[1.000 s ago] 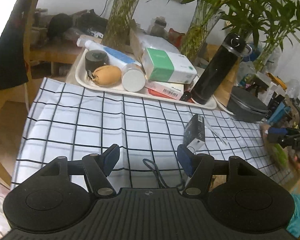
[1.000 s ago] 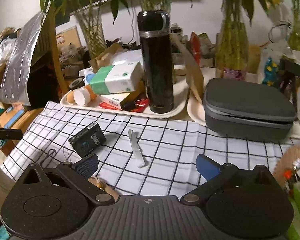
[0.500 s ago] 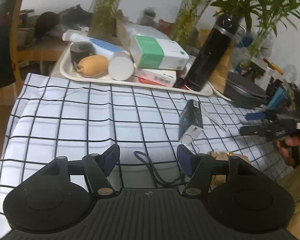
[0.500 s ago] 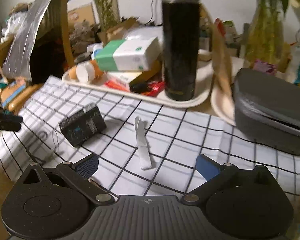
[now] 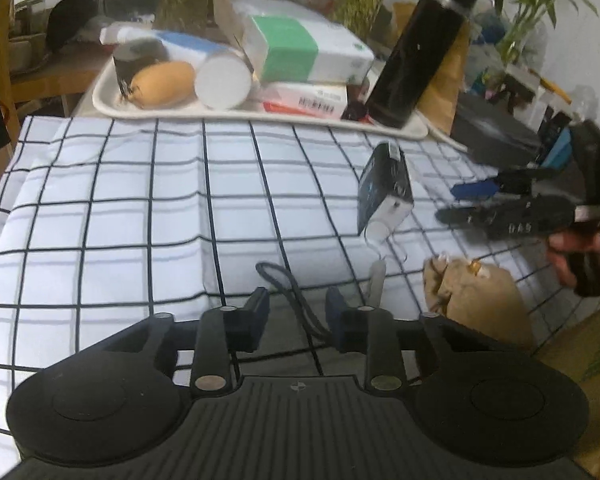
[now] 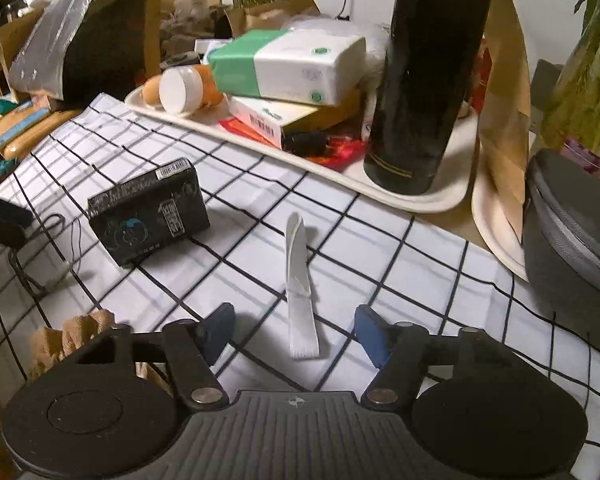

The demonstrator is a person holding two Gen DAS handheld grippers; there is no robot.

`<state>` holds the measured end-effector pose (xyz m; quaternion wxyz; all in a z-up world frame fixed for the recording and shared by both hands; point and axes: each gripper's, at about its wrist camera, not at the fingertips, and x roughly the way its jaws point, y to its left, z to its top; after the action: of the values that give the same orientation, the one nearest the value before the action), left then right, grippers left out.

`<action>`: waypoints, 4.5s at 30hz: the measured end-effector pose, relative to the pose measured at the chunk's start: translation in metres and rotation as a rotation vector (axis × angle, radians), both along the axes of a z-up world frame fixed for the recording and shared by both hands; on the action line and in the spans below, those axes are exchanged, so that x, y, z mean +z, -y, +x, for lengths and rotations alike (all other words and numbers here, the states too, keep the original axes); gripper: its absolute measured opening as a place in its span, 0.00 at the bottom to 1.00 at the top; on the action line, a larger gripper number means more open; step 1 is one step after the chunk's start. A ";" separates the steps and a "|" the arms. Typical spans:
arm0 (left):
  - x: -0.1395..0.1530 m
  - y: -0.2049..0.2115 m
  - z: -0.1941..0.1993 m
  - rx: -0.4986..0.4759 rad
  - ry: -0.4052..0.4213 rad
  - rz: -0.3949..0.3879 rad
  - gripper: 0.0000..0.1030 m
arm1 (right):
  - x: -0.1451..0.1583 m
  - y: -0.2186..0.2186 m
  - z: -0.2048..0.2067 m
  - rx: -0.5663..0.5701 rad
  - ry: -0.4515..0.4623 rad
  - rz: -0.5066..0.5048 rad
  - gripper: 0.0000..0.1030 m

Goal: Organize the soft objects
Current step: 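Close the right gripper on the white plastic stick while the left grips the dark cable, then carry both items to the box and open the left gripper to drop the dark cable, then lower the right gripper into the box and open it to drop the white stick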

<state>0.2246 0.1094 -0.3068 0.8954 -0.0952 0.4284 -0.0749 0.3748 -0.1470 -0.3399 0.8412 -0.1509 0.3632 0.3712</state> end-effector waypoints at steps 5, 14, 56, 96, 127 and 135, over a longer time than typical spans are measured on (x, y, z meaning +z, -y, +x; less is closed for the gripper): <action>-0.004 0.001 0.000 0.014 -0.013 -0.001 0.14 | 0.001 0.004 0.003 -0.020 -0.005 0.017 0.36; -0.006 0.002 0.000 0.027 -0.007 0.019 0.03 | 0.002 0.001 -0.005 0.004 0.051 -0.024 0.15; 0.119 -0.006 -0.042 0.057 0.259 0.051 0.03 | 0.119 0.053 -0.068 -0.010 0.157 0.133 0.14; 0.188 0.091 -0.148 -0.103 0.230 0.087 0.13 | 0.199 0.119 -0.254 0.071 0.200 0.249 0.14; 0.171 0.075 -0.208 -0.101 0.199 0.116 0.41 | 0.189 0.090 -0.290 0.195 0.128 0.256 0.15; 0.168 0.069 -0.211 -0.087 0.189 0.098 0.41 | 0.182 0.075 -0.300 0.240 0.117 0.210 1.00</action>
<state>0.0138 0.0401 -0.1389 0.9313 -0.0252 0.3490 -0.1014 0.0750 -0.2222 -0.1579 0.8215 -0.1261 0.2523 0.4955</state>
